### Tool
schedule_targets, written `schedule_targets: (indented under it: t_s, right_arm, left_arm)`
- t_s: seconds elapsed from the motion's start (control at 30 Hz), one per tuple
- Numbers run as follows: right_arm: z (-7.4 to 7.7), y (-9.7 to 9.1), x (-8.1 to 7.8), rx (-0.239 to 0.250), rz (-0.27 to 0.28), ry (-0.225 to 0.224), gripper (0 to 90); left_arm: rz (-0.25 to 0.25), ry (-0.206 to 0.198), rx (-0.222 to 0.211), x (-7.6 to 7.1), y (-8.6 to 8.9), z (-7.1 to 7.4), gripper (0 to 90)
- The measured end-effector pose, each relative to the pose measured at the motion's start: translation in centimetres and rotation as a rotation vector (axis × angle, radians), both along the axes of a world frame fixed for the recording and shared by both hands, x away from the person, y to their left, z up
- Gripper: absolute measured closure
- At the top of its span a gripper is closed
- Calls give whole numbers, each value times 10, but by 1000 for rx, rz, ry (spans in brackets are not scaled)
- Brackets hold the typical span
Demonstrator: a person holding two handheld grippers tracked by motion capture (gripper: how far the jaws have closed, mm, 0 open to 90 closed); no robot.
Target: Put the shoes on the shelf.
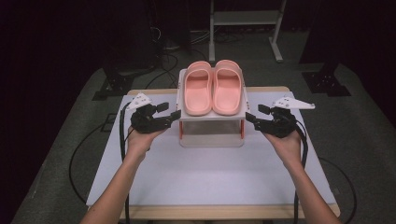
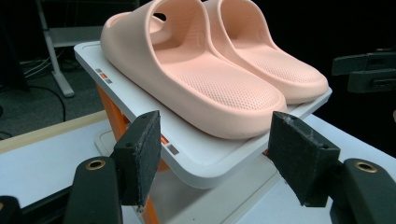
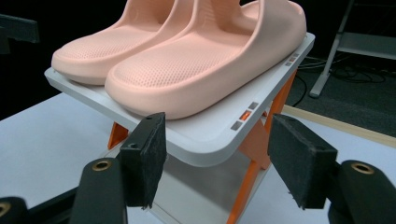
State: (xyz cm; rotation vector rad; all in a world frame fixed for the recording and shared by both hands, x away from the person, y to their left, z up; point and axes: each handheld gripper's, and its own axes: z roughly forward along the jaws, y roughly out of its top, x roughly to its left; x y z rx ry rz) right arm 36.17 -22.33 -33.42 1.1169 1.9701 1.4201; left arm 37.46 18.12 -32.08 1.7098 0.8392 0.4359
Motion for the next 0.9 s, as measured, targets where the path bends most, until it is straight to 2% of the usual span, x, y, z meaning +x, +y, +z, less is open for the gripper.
schedule_targets:
  t_s: [0.3,0.9]
  right_arm:
    - [-8,-4,-4,15,-1,14,349]
    - [-21,-9,-11,11,0,21,313]
  left_arm:
    - [0,0,4,-6,4,-8,315]
    - [-6,-1,-7,-16,7,-17,274]
